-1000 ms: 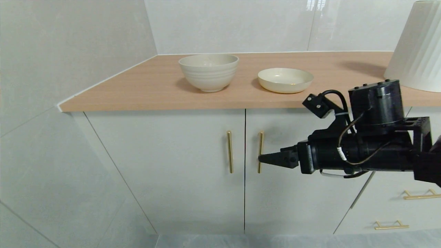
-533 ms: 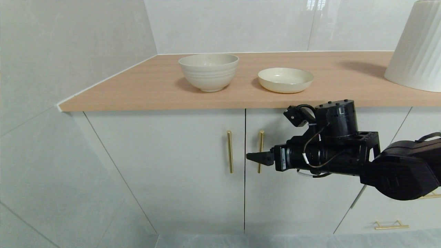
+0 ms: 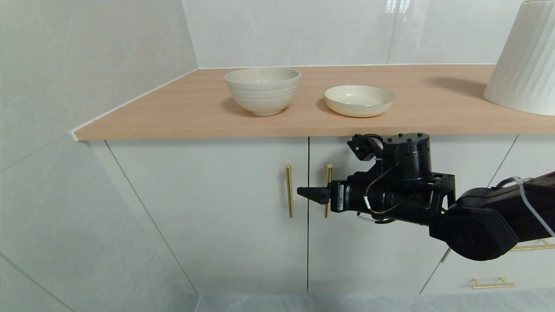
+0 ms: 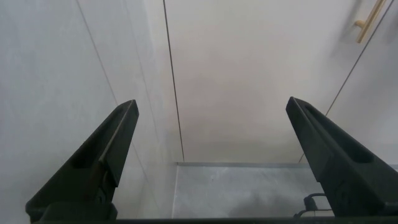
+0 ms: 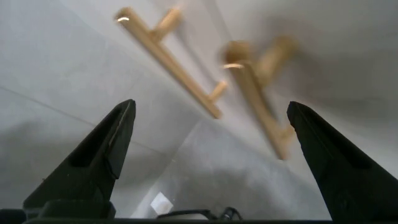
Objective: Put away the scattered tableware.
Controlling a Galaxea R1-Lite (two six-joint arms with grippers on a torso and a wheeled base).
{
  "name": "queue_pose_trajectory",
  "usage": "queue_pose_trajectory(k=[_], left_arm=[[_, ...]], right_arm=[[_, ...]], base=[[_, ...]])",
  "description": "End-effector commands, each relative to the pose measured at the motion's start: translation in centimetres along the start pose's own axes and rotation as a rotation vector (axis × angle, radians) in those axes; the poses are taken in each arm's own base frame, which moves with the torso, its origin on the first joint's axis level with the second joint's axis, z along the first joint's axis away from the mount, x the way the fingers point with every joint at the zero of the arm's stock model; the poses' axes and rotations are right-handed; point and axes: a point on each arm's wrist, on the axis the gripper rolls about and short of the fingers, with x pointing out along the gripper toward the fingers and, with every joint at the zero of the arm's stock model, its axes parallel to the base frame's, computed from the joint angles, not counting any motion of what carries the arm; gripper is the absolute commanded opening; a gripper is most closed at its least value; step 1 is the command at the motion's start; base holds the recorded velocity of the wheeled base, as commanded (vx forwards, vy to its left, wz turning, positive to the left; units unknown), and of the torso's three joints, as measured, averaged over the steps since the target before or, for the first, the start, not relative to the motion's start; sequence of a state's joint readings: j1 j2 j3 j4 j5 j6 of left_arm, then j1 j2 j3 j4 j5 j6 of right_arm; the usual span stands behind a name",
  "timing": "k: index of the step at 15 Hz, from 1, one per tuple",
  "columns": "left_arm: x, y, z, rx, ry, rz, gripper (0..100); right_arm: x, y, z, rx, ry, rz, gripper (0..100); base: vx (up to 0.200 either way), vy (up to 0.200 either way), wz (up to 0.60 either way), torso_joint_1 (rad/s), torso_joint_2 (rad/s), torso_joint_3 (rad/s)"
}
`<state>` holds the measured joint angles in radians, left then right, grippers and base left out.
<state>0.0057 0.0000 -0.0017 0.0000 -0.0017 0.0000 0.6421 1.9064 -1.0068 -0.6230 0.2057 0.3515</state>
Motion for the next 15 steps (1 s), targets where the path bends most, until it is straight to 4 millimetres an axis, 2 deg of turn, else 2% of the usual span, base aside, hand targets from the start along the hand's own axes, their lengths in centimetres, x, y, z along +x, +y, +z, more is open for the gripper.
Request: queue_pose_trajectory(k=[1,6,10,15], left_arm=[[0.0,0.0,0.0,0.000,0.000,0.001,100],[0.0,0.0,0.0,0.000,0.000,0.001,100],[0.0,0.0,0.0,0.000,0.000,0.002,100],[0.0,0.0,0.0,0.000,0.000,0.001,100]], right_arm=[[0.2,0.5,-0.3,-0.004,-0.002,0.019,100],[0.0,1.2,-1.1,-0.013,-0.007,0.046,100],[-1.8,2.0,-2.1,-0.019,0.018,0.075,100],[-5.5,3.1,-3.5,-0.035,0.037,0.173,100]], base=[[0.000,0.000,0.00,0.000,0.00,0.000],[0.000,0.000,0.00,0.000,0.00,0.000],[0.000,0.000,0.00,0.000,0.00,0.000],[0.000,0.000,0.00,0.000,0.00,0.000]])
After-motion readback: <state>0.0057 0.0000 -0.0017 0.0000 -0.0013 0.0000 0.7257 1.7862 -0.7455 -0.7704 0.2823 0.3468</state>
